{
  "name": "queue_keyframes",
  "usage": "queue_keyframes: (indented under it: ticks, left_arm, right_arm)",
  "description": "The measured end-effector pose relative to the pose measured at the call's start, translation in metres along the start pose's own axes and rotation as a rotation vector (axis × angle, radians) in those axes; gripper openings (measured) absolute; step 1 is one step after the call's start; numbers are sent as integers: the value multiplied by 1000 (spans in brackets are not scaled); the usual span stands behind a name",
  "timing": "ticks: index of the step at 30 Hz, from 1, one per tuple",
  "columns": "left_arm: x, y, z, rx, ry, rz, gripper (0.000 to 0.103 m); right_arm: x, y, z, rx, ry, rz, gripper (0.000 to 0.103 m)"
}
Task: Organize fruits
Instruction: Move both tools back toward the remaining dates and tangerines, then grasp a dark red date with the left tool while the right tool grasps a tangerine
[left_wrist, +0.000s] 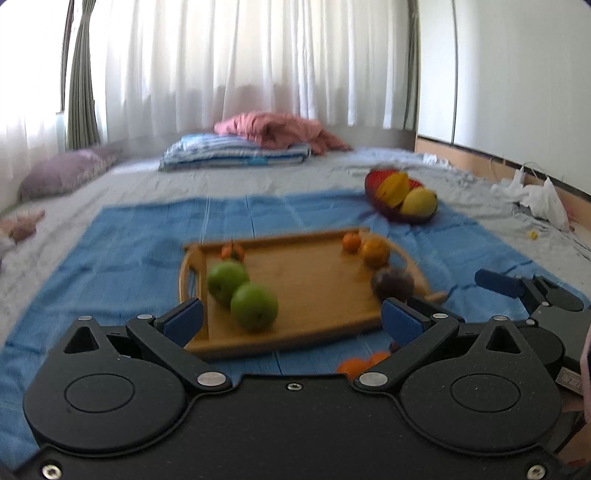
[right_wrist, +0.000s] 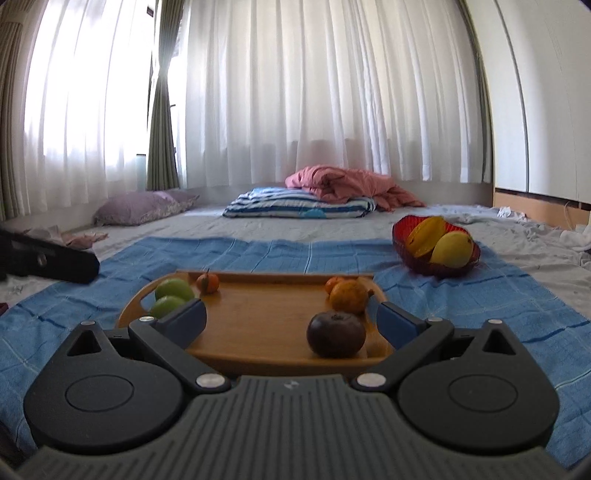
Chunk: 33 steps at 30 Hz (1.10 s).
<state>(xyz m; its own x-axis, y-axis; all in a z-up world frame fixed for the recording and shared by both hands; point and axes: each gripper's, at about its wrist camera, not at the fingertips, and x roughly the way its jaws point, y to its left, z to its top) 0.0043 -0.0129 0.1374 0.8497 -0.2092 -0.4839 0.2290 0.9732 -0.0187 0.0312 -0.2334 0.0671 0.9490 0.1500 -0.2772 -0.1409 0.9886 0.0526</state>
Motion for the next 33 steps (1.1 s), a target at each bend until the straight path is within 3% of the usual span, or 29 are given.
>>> queue_keyframes:
  ticks: [5, 11, 16, 24, 28, 33]
  left_arm:
    - [26, 12, -18, -75, 89, -22, 102]
    - [54, 13, -41, -72, 107, -2, 100]
    - [71, 15, -57, -69, 103, -11, 96]
    - [84, 21, -70, -82, 54, -65, 70]
    - [91, 21, -78, -87, 102, -103, 57]
    - [97, 19, -89, -55, 129, -78, 46]
  right_arm:
    - [6, 7, -12, -23, 41, 16, 103]
    - [14, 14, -27, -46, 79, 36, 102]
    - [23, 19, -41, -86, 116, 45, 86]
    - [29, 19, -54, -95, 146, 74, 54]
    - [29, 19, -57, -88, 154, 104, 50]
    - [31, 17, -57, -73, 159, 126, 50]
